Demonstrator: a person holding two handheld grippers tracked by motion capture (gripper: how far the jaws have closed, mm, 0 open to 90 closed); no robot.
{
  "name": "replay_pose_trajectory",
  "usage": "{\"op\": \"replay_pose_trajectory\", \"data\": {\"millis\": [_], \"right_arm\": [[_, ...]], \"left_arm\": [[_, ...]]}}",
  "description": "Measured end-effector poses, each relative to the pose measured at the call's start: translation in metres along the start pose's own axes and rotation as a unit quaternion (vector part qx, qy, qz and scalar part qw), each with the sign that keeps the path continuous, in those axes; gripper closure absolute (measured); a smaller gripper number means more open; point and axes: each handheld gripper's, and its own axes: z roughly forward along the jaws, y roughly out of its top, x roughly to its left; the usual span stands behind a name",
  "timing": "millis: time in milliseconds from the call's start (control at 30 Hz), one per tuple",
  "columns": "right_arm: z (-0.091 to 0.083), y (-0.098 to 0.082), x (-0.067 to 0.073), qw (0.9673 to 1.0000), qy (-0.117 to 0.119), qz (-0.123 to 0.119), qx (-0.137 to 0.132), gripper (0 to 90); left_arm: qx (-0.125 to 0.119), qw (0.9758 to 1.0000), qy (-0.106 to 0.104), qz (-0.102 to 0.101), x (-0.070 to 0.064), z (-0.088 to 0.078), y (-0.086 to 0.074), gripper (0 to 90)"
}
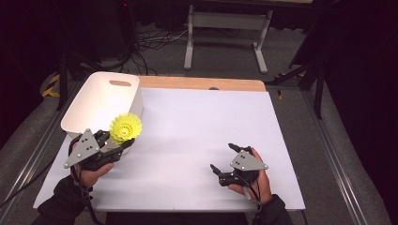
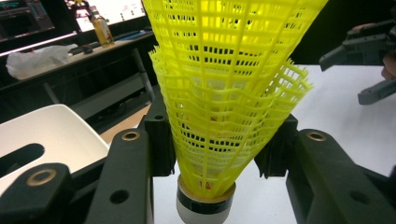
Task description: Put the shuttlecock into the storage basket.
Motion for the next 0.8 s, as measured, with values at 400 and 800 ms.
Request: {"op": "replay_pose_trajectory", "data": {"millis": [400, 800], "right_arm": [[0.002, 0.0, -0.001, 1.0, 0.001, -0.001, 0.004, 9.7], [0.004, 0.0, 0.0, 0.9999, 0.001, -0.003, 0.01, 9.8]], "left_arm": [[0.015, 0.9997, 0.017, -0.008, 0.012, -0.015, 0.004, 56.6], [0.026, 0.9988, 0.041, -0.013, 0.032, -0.03, 0.01, 56.6]]}}
